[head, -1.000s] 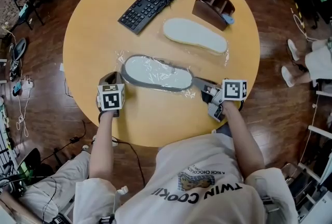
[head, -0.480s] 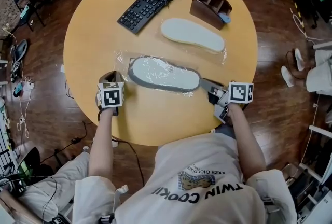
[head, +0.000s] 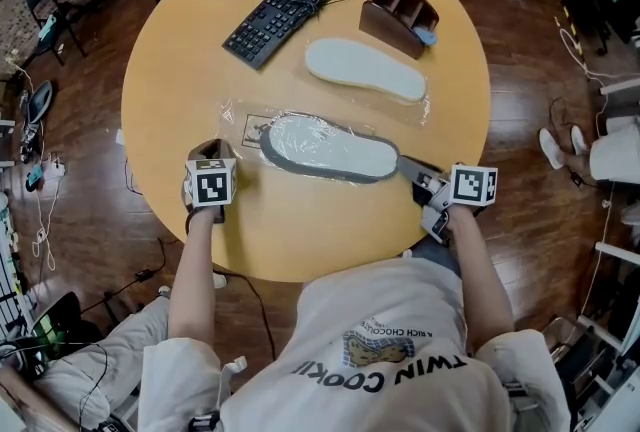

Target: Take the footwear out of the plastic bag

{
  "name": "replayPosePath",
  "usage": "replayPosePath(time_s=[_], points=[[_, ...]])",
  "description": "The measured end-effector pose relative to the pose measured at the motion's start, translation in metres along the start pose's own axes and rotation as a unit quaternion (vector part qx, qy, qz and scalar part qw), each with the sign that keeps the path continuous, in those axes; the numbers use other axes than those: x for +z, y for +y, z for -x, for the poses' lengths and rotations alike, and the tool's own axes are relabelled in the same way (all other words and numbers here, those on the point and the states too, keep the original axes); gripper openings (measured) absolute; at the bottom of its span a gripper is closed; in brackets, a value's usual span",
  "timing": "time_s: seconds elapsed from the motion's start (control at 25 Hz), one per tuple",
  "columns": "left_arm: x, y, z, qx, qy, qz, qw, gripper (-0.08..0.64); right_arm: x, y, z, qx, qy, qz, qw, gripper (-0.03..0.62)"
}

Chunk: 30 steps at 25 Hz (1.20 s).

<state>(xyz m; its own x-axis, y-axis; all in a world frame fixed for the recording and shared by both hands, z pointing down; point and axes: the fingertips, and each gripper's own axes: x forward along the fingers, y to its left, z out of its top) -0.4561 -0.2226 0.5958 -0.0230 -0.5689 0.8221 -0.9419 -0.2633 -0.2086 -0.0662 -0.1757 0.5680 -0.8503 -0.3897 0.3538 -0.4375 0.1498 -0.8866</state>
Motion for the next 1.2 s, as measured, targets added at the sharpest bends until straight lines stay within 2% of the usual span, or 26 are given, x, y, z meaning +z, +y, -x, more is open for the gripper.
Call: replayPosePath(time_s=[0.36,0.52,0.68,0.8,1.0,1.2], points=[[0.000,0.000,0.001,0.002,0.004,0.001,1.0000,-0.002,0.004,-0.012,0.024,-0.012,-0.016,0.001,1.000,0.031],[0.000,0.000,0.000,0.009,0.004,-0.011,0.9999,-0.002,0.002,-0.020,0.030,-0.039,-0.016,-0.004,0.999,0.031],[0.012,-0.009,0.011,0.011,-0.023,-0.005,0.9997,0.000,0.003,-0.016,0.028,-0.029,-0.017,-0.007,0.999,0.031],[0.028,-0.032,0.025,-0.007,-0.058,0.007,0.9982,0.000,0.005,-0.014,0.027,-0.019,-0.018,0.001,1.000,0.031],[0.045,-0.082,0.044,-0.060,-0.096,0.033,0.9930,0.000,0.006,-0.013,0.026,-0.015,-0.018,0.003,1.000,0.031],[0.046,-0.111,0.050,-0.083,-0.107,0.029,0.9904,0.000,0.007,-0.009,0.024,-0.011,-0.014,0.020,1.000,0.031]])
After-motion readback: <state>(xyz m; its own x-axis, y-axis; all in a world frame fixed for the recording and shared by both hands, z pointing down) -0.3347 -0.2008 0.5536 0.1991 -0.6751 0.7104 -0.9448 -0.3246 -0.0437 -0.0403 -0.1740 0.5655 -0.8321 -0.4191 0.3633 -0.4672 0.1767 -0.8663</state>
